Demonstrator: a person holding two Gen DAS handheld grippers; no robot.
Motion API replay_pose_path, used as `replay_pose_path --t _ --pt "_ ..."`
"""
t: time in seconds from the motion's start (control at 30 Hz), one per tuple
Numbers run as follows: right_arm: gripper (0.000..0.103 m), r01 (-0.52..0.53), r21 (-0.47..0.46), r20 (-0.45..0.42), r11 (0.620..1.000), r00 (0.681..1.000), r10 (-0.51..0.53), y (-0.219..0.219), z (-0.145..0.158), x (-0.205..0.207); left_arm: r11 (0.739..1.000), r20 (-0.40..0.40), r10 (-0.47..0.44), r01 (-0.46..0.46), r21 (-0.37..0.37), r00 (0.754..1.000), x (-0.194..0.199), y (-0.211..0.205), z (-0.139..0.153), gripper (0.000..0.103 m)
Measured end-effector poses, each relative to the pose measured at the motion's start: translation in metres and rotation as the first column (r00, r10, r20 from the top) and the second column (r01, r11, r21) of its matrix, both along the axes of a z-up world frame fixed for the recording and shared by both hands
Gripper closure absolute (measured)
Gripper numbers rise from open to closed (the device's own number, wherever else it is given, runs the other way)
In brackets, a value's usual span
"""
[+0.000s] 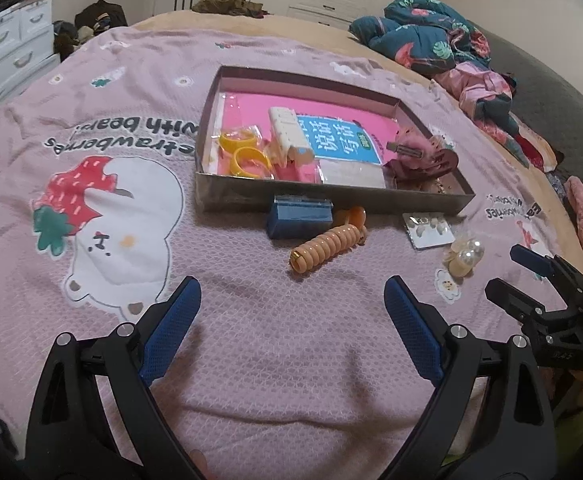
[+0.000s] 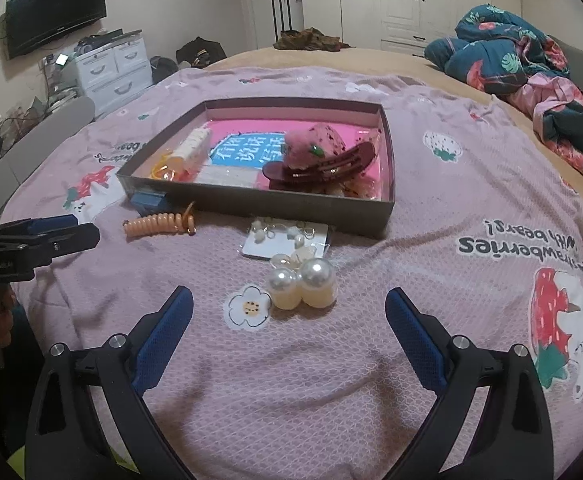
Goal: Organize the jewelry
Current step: 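Move the left tool to the peach coiled hair tie while the right tool approaches the pearl clips, then grasp the peach coiled hair tie with the left tool while the right tool grasps the pearl clips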
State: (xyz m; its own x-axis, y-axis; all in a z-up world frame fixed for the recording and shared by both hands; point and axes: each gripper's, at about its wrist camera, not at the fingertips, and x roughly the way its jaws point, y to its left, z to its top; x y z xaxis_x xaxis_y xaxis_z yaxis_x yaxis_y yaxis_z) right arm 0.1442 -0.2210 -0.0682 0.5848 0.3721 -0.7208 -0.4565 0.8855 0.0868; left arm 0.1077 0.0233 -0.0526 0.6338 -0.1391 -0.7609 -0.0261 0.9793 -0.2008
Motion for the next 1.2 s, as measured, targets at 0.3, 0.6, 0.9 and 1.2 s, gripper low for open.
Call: replay_pose_path --t 0.3,0.6,0.9,1.2 --pt "0.007 0.008 0.008 -0.019 1.0 1.0 -0.008 -0.002 -0.007 0.009 0.998 -0.02 -0.054 0.053 -0.039 0.998 0.023 -0.007 -0.014 0.033" --pt "0.007 0.019 0.019 -0.023 1.0 1.0 -0.019 -0.006 -0.009 0.022 0.99 -0.046 -0.122 0.118 -0.07 0.992 0.047 -0.012 -0.028 0.047" --pt "0.007 -0.01 0.001 -0.069 1.0 0.998 0.01 0.002 -0.024 0.042 0.99 -0.042 -0.113 0.109 -0.09 0.993 0.049 -0.011 -0.031 0.072" --pt "0.03 -0.048 -0.007 -0.087 0.999 0.995 0.048 0.015 -0.033 0.049 0.985 -0.049 -0.15 0.145 -0.09 0.987 0.04 -0.02 -0.032 0.081"
